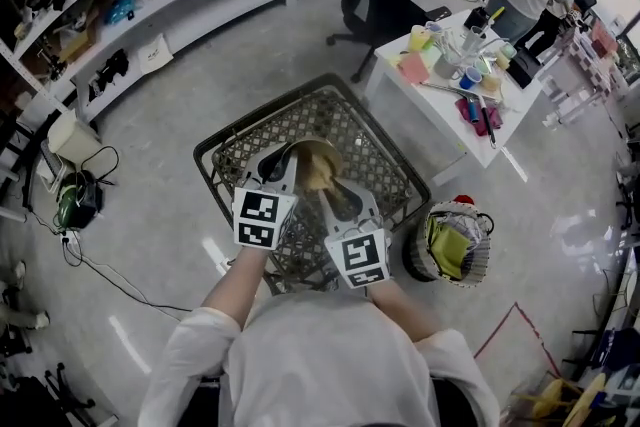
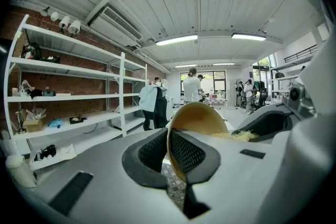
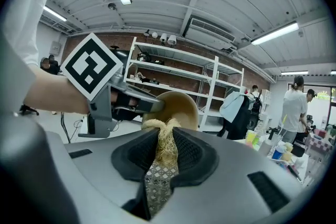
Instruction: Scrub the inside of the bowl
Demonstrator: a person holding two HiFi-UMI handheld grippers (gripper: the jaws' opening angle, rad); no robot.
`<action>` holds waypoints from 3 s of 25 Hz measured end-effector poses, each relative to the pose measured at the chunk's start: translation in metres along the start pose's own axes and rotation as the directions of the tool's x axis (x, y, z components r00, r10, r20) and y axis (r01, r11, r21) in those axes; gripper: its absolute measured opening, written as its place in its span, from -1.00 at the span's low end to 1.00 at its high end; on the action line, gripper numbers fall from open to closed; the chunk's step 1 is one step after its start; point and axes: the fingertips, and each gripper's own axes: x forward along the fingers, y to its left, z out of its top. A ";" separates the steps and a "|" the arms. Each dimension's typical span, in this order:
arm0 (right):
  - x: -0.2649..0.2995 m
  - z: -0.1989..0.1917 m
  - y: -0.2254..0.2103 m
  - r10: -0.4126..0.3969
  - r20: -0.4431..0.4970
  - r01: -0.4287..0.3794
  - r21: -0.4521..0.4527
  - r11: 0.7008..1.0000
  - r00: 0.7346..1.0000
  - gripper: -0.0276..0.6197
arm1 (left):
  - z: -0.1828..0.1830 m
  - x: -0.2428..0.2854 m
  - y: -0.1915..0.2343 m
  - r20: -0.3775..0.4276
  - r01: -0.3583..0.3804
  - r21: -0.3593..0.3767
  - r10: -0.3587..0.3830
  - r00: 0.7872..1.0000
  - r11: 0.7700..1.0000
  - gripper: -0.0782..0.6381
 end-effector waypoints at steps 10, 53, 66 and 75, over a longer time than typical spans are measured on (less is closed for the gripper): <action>0.000 0.016 -0.016 -0.058 0.026 0.059 -0.026 0.998 0.998 -0.64 | -0.013 -0.009 -0.018 -0.026 0.029 0.039 -0.028 0.999 0.999 -0.67; -0.009 -0.006 0.003 0.005 0.038 -0.010 0.136 0.991 0.999 -0.64 | -0.025 0.008 0.001 -0.063 0.030 0.038 -0.028 0.998 0.999 -0.67; -0.031 -0.023 -0.032 -0.086 0.038 0.076 0.219 0.973 0.996 -0.64 | -0.083 0.056 0.023 -0.202 0.037 -0.079 -0.052 0.978 0.996 -0.67; -0.039 -0.050 -0.052 -0.143 -0.022 0.144 0.263 0.954 0.989 -0.64 | -0.148 0.098 0.029 -0.328 0.024 -0.207 -0.092 0.940 0.978 -0.67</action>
